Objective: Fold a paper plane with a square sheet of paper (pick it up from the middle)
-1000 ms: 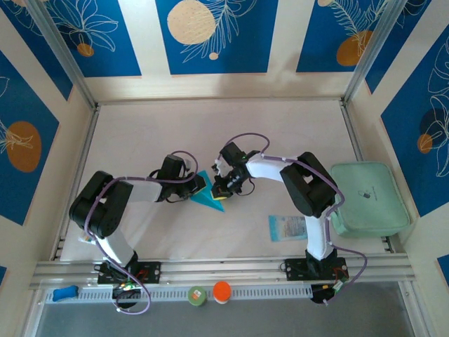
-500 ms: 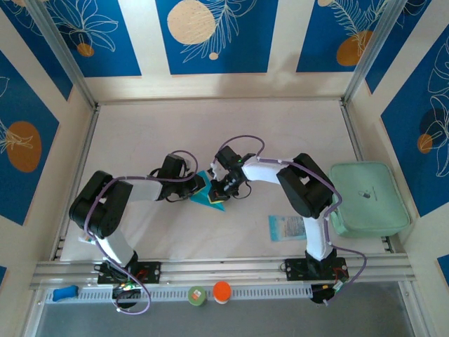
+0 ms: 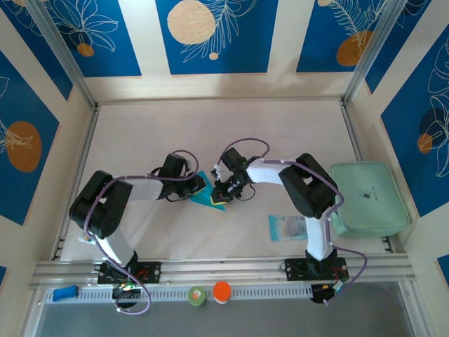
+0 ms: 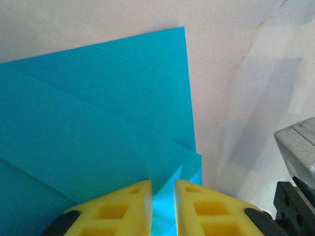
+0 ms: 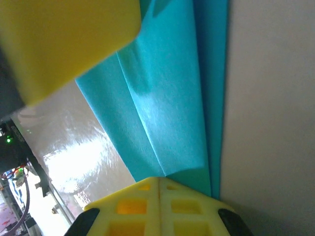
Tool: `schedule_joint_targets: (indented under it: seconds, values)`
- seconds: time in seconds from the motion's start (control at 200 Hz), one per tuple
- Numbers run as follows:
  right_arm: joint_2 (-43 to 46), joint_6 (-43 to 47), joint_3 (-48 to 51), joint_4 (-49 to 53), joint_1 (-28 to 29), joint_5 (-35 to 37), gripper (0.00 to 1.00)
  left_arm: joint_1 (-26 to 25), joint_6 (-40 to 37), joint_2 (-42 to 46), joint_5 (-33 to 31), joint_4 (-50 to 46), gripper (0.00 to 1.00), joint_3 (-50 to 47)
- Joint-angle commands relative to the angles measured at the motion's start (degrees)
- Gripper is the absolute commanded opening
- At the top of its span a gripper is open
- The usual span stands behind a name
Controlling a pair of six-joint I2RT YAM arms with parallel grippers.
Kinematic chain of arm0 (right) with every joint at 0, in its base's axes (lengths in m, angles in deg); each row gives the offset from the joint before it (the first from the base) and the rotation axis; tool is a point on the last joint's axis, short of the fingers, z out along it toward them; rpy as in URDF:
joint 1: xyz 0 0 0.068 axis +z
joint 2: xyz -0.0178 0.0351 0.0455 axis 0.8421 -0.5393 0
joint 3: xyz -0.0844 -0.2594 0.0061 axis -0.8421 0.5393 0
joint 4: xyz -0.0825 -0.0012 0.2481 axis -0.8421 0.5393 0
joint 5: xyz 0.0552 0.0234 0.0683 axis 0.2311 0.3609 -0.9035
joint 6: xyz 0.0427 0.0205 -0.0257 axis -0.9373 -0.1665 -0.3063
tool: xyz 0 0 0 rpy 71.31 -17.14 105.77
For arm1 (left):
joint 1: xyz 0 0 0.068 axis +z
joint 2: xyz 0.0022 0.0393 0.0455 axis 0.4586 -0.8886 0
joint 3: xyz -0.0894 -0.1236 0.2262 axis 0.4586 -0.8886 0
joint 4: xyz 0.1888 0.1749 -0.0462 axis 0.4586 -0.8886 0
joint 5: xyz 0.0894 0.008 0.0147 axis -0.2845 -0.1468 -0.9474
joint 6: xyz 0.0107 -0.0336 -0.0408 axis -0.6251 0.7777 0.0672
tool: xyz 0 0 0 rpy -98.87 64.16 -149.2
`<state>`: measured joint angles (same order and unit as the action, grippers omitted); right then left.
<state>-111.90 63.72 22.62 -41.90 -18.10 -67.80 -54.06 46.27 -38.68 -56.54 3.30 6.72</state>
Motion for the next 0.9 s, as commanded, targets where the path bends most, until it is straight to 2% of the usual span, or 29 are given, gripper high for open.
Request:
schedule_joint_targets:
  seconds: [0.0,0.325,0.545,0.76,0.895]
  values:
    - [1.9,-0.1,4.4,4.8,-0.6,-1.0,0.01,-0.1,-1.3,-1.7,-3.5,-5.3,0.21,-0.1]
    - [6.2,0.5,6.4,5.3,-1.7,-0.1,0.01,-0.1,-1.4,-2.0,-4.3,-6.6,0.21,0.2]
    - [4.6,1.1,6.4,6.1,-1.7,1.4,0.01,-0.1,-1.4,-2.2,-5.1,-7.8,0.21,0.6]
    - [5.3,1.2,9.3,6.6,-1.6,2.1,0.01,-0.1,-1.7,-2.6,-5.5,-8.6,0.21,0.8]
    - [8.6,0.6,13.3,5.2,-1.7,2.0,0.00,-0.1,-1.8,-2.6,-5.2,-8.7,0.21,1.0]
